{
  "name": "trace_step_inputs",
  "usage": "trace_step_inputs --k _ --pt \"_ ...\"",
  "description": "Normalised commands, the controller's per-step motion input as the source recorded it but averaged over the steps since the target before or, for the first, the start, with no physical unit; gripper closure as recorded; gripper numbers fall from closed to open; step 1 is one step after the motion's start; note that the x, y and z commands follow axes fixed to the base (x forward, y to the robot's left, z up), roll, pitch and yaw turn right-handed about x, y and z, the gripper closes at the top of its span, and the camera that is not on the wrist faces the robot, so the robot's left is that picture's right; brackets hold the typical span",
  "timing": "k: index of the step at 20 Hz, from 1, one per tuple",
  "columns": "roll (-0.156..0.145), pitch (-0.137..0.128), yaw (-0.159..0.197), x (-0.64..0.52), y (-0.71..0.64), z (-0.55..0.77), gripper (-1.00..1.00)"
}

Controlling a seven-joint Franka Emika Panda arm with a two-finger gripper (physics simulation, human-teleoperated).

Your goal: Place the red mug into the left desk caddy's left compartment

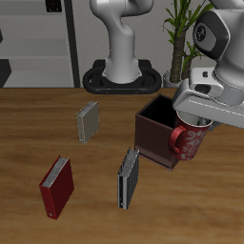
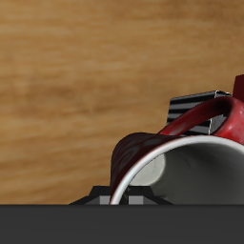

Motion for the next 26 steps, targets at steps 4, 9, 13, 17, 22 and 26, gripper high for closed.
trace_step_inputs --k 4,9,13,17,22,26 --pt "0.008 -0.058 0.008 -0.45 -0.03 0.61 1.0" --pt "0.027 -0.068 0.032 -0.54 0.05 0.58 1.0" --pt "0.041 -0.078 0.037 -0.81 0.08 0.65 1.0" --pt "0.0 -0.018 0.062 -0.59 0.05 0.3 1.0" --pt "-0.006 -0.007 0.015 -0.65 0.01 0.1 1.0" --pt "-0.046 0.011 -0.05 -0.48 -0.08 -0.06 1.0"
